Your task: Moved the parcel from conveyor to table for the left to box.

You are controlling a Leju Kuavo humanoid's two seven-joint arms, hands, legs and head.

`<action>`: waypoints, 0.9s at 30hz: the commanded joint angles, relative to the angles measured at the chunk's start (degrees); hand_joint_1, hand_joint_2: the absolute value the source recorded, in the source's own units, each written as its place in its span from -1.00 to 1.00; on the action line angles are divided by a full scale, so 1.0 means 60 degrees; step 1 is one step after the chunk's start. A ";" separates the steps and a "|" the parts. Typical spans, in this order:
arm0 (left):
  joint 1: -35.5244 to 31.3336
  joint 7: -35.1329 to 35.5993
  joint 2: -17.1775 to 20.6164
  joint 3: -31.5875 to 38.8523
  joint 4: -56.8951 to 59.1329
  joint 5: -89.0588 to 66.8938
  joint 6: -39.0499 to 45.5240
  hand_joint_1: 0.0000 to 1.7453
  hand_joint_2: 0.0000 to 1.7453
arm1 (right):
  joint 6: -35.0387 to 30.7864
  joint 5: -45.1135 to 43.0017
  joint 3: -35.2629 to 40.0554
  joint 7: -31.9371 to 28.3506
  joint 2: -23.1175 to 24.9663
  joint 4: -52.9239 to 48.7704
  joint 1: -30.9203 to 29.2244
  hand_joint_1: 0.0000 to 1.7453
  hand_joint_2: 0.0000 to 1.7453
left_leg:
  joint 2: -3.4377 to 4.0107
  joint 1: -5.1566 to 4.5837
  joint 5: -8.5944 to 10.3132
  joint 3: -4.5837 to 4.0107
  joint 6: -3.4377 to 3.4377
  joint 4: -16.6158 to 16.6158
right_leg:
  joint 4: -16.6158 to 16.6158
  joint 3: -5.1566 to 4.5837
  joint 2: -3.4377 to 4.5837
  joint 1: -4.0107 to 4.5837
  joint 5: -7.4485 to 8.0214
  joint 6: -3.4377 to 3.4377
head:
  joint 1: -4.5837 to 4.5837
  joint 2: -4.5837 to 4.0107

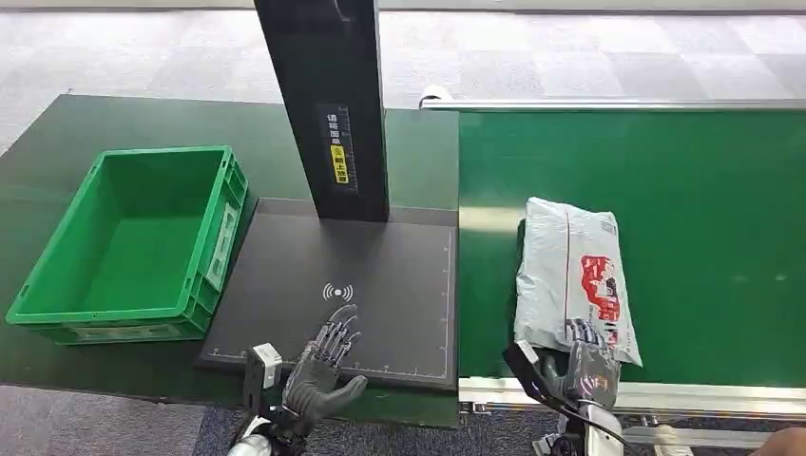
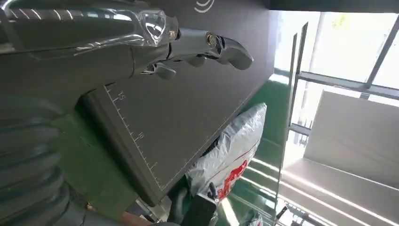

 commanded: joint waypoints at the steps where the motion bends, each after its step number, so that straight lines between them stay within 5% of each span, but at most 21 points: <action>1: 0.0267 0.0107 0.0270 -0.0117 0.0116 -0.0029 0.0026 -1.00 1.00 | 0.0024 0.0003 -0.0288 -0.0009 0.0078 0.0409 -0.0091 1.00 1.00 | 0.0001 -0.0002 0.0005 0.0025 0.0000 -0.0027 | -0.0024 0.0019 0.0016 -0.0002 0.0006 -0.0002 | 0.0000 0.0000; 20: 0.0355 0.0149 0.0234 -0.0088 0.0029 -0.0009 0.0039 -1.00 1.00 | 0.0179 -0.0042 -0.0302 -0.0267 0.0168 0.0019 0.0088 1.00 1.00 | 0.0004 -0.0002 0.0001 0.0016 0.0001 -0.0017 | -0.0016 0.0011 0.0018 -0.0002 0.0004 0.0000 | 0.0000 0.0000; 27: 0.0254 0.0178 0.0207 -0.0007 0.0134 0.0020 0.0124 -1.00 1.00 | 0.0425 -0.0005 0.0321 -0.0353 0.0478 -0.1473 0.0591 1.00 1.00 | 0.0010 -0.0004 0.0001 0.0003 -0.0001 -0.0011 | -0.0006 -0.0004 0.0020 -0.0004 0.0004 -0.0001 | -0.0004 0.0000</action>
